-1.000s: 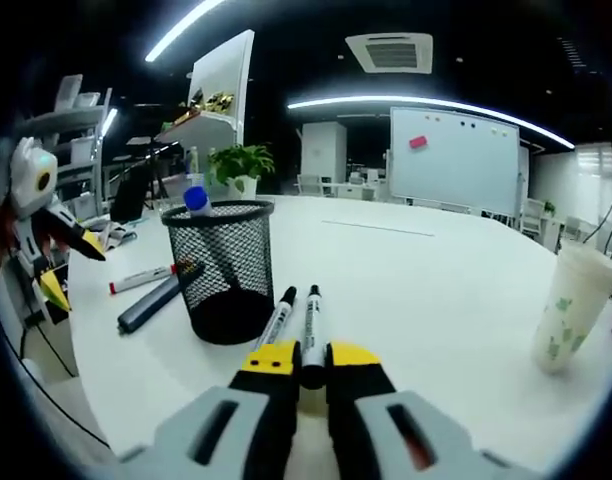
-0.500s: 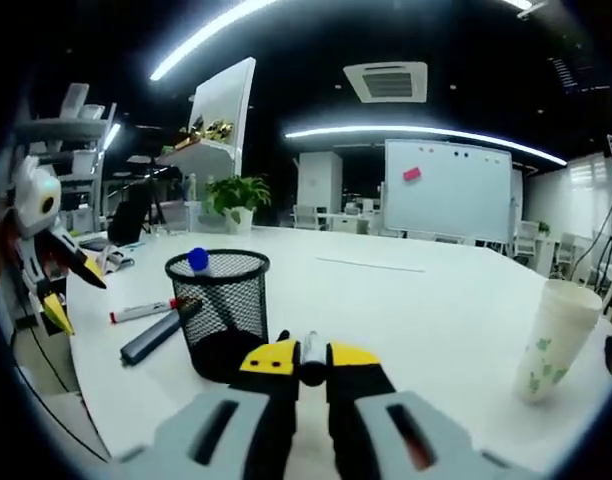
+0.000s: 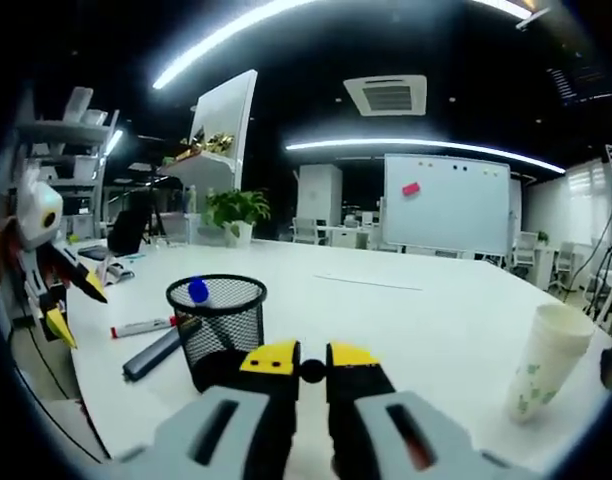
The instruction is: Place the scattered laser pointers and whiteboard markers into the pen holder and stack the scattered paper cups together
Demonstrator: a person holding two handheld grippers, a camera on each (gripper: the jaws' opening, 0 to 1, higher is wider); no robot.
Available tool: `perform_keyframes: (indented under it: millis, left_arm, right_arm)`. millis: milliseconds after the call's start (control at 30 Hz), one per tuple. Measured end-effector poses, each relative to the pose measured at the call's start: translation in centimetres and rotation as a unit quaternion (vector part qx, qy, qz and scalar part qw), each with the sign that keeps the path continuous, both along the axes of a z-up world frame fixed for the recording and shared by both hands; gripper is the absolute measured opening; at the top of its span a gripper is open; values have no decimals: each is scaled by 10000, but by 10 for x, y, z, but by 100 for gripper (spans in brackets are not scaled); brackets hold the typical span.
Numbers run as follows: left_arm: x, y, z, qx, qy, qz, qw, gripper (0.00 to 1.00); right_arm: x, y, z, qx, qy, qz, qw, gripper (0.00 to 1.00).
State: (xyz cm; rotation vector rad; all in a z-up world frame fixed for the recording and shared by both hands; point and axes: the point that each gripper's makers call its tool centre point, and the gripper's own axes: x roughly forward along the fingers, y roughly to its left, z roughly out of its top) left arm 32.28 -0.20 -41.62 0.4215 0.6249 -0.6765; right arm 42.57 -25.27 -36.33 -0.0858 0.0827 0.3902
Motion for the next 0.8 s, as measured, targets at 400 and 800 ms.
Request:
perform_keyframes:
  millis: [400,800]
  left_arm:
    - [1,-1,1,0,-8,-10,10000,61]
    - [1,-3,0,-5,2,-37,10000,61]
  right_arm:
    - [2,-1,7,14,-96,5,10000,11]
    - [2,-2,19,20,-248,18,9997,11]
